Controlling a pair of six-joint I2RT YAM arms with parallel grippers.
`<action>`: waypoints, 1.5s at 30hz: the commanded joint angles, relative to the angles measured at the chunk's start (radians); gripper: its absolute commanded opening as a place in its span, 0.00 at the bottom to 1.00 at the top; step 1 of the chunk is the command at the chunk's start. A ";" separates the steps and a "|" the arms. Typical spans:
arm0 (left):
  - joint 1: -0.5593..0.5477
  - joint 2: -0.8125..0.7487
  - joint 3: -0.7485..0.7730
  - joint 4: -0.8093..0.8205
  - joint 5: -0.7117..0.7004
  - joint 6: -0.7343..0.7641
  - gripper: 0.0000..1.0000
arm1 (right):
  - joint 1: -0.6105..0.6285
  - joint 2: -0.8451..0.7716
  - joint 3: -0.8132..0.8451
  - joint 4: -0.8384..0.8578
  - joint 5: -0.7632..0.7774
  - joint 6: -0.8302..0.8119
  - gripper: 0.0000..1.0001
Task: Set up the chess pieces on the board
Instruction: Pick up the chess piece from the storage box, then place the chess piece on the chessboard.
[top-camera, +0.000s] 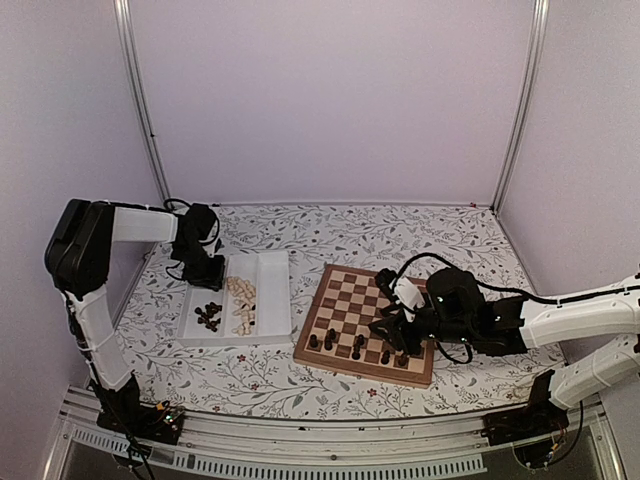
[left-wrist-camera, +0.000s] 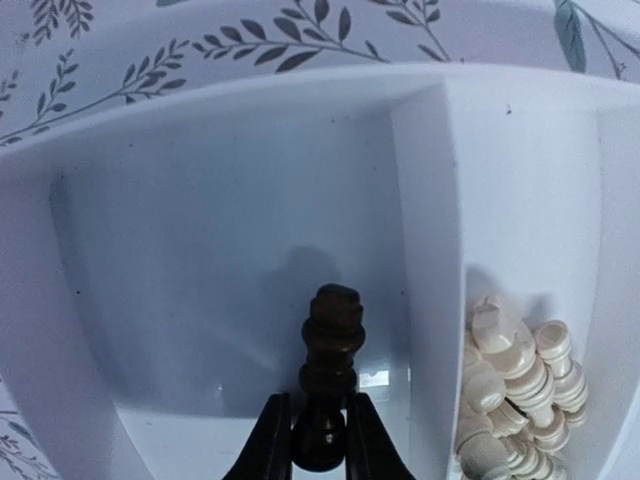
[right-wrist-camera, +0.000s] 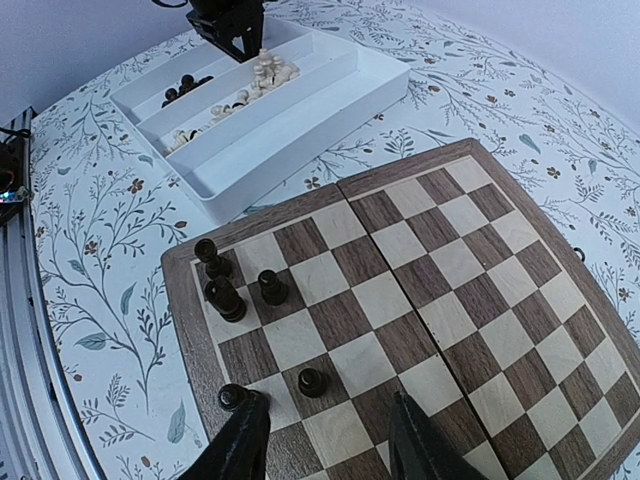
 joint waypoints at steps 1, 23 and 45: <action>-0.025 -0.013 -0.006 -0.072 -0.021 0.023 0.13 | -0.004 -0.005 0.038 0.008 -0.010 -0.016 0.43; -0.458 -0.786 -0.417 0.522 0.396 0.340 0.03 | -0.122 0.060 0.316 0.022 -0.348 0.137 0.53; -0.566 -0.686 -0.382 0.552 0.427 0.348 0.02 | -0.120 0.352 0.502 0.209 -0.688 0.307 0.58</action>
